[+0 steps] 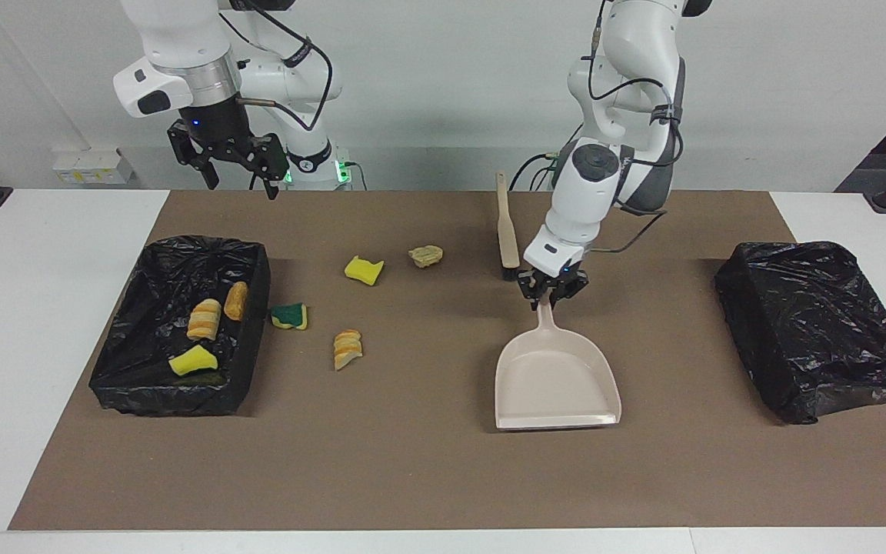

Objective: Sweep and dump trash in bin

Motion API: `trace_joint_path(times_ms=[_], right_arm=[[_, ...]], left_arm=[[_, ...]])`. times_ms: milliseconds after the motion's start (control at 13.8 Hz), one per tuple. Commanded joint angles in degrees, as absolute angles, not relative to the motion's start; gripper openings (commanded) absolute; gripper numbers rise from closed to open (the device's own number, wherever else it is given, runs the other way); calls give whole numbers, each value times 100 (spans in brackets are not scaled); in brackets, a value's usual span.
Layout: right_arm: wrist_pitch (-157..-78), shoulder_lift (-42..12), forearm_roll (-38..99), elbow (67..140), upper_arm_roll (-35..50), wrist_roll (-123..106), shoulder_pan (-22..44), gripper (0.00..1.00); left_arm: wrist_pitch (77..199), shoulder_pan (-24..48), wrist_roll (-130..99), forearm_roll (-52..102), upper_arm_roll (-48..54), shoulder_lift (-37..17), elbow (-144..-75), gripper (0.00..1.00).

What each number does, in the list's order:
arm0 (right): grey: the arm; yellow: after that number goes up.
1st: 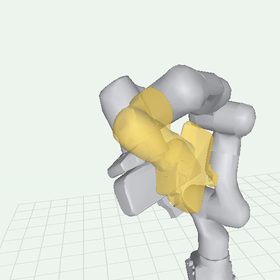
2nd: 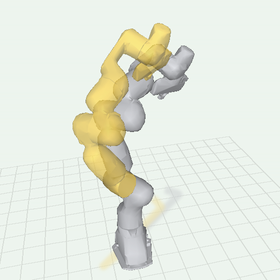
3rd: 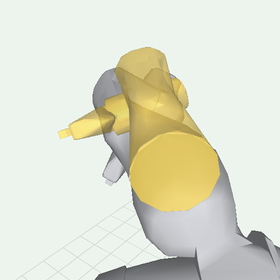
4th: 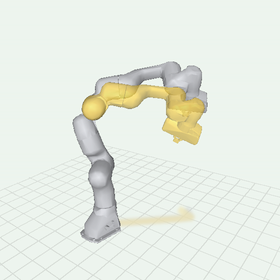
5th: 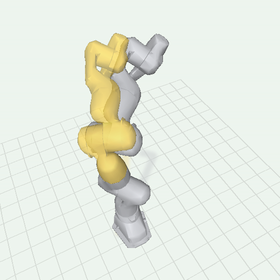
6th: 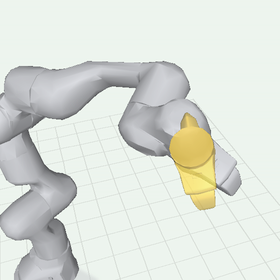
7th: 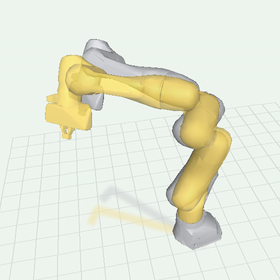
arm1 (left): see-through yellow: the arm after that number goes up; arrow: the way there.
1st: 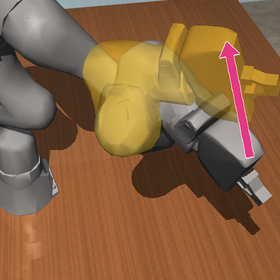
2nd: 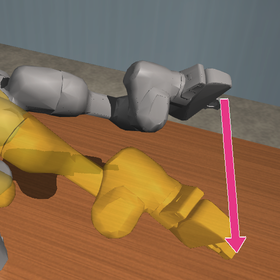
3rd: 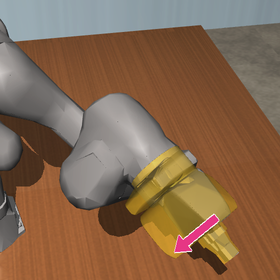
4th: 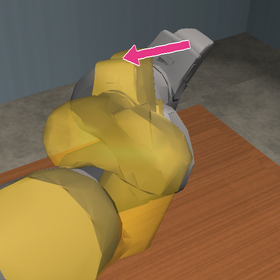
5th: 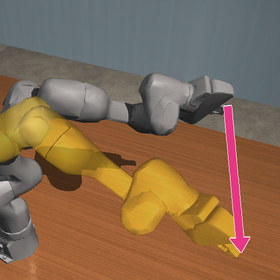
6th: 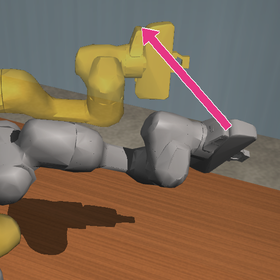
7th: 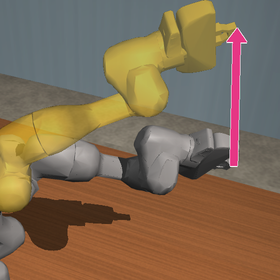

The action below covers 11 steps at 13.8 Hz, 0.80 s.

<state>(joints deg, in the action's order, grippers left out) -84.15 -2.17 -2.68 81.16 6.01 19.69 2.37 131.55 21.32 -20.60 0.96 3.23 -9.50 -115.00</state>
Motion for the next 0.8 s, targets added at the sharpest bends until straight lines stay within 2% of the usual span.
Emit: trace_joint_path(times_ms=[0,290,507,725], right_arm=[[-8429,-27,-220,8358,676,1881,281,100],[-8472,114,-149,8726,694,2475,1149,100],[-8534,132,-88,9025,694,3468,2001,100],[-9034,123,-79,9517,694,4505,2941,100]], left_arm=[[12648,1601,-988,44,352,-1071,-10962,0],[12261,837,891,35,352,-1379,-10434,0],[12182,633,2499,-69,343,-1441,-10283,0],[12016,335,3706,-220,343,-1433,-10318,0]])
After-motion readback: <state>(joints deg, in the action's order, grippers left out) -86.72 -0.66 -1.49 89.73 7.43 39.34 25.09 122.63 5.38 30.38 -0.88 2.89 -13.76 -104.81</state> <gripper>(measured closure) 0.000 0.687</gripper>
